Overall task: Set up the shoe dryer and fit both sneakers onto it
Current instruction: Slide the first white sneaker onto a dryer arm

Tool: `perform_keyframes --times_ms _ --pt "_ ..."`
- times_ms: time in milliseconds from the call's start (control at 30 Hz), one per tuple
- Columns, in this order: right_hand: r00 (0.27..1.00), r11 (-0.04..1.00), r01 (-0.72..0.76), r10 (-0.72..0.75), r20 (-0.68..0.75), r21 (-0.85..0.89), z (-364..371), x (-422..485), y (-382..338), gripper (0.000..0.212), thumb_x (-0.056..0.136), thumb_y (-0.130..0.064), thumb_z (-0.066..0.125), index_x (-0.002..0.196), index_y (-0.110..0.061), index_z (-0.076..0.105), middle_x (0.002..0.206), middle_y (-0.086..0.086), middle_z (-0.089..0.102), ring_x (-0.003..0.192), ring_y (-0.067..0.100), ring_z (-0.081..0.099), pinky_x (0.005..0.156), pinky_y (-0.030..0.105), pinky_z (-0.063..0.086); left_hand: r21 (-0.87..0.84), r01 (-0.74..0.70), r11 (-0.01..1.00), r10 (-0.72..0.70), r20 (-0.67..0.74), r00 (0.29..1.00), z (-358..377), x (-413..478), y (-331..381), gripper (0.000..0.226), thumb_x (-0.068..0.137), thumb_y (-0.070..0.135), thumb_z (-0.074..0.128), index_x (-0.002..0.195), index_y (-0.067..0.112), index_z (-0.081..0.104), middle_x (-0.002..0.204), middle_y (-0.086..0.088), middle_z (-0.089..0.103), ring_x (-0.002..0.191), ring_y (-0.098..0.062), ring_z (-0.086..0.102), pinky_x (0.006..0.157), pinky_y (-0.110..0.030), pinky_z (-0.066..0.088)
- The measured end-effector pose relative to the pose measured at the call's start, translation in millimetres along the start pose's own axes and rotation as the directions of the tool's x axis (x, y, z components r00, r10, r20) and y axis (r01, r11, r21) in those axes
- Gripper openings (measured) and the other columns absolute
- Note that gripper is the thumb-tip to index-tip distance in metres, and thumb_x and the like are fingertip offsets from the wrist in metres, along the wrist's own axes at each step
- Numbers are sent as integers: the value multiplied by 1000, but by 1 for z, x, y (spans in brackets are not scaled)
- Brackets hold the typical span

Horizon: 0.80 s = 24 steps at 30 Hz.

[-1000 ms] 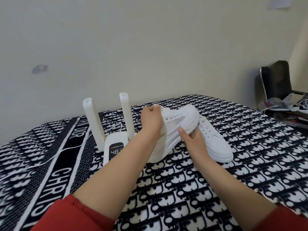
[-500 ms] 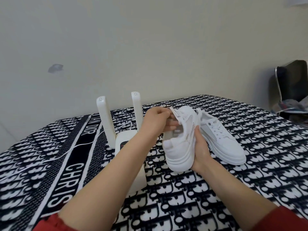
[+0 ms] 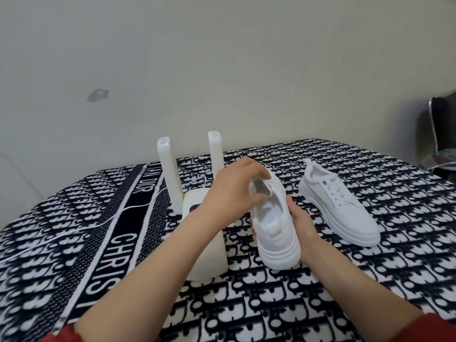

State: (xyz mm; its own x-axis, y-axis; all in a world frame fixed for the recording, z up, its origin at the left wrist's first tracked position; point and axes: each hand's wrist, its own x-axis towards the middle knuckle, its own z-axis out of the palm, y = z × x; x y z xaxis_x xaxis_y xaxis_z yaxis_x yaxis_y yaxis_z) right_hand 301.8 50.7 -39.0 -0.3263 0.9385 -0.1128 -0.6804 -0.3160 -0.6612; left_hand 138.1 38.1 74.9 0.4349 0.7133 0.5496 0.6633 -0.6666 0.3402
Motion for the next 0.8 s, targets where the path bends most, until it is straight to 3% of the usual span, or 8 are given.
perform_keyframes --times_ms 67,133,267,400,500,633,800 --pt "1000 1000 -1 1 1 -1 0 0 1 56 101 -48 37 119 -4 67 106 21 70 89 33 71 75 42 57 159 -87 983 86 8 996 0 4 1 25 71 24 80 90 16 66 91 5 60 86 -16 55 80 -36 44" --pt "1000 1000 -3 3 1 -9 1 1 2 56 100 -48 38 115 -4 70 109 22 70 93 34 70 81 44 54 288 -174 942 175 22 984 0 9 2 24 75 27 78 86 10 65 84 -1 59 80 -22 53 73 -36 40" --pt "999 1000 -26 26 -25 -9 1 0 1 57 99 -50 41 117 -4 69 115 23 67 99 36 67 89 48 49 279 -262 924 273 -1 962 2 9 4 21 80 17 73 78 0 60 76 -12 57 70 -27 50 62 -36 38" --pt "998 998 -58 57 -31 -23 -2 -3 -1 56 96 -51 44 114 -6 71 110 21 70 94 36 70 79 44 56 94 -83 992 94 -116 989 7 7 1 22 89 24 63 80 9 51 71 2 47 66 -18 43 58 -29 29" --pt "998 997 -59 58 -31 -42 -2 -3 -2 53 97 -49 43 114 -8 72 112 18 71 97 34 70 80 43 56 -45 63 997 -71 -198 978 10 9 -4 12 91 27 60 88 16 59 65 7 49 62 -11 45 59 -25 35" --pt "997 996 -72 72 -4 -55 0 -4 -1 53 97 -48 41 109 -9 75 107 16 73 93 32 71 76 44 58 -224 218 950 -266 -216 939 12 13 -8 15 89 28 60 79 20 67 59 10 53 56 -3 46 55 -17 35" --pt "996 989 -90 86 -36 -119 -2 -4 0 58 93 -52 48 130 -9 61 119 19 64 99 35 64 93 51 44 -317 288 903 -358 -189 914 4 19 -21 19 91 28 62 80 15 71 61 -3 57 52 -8 42 53 -20 33"
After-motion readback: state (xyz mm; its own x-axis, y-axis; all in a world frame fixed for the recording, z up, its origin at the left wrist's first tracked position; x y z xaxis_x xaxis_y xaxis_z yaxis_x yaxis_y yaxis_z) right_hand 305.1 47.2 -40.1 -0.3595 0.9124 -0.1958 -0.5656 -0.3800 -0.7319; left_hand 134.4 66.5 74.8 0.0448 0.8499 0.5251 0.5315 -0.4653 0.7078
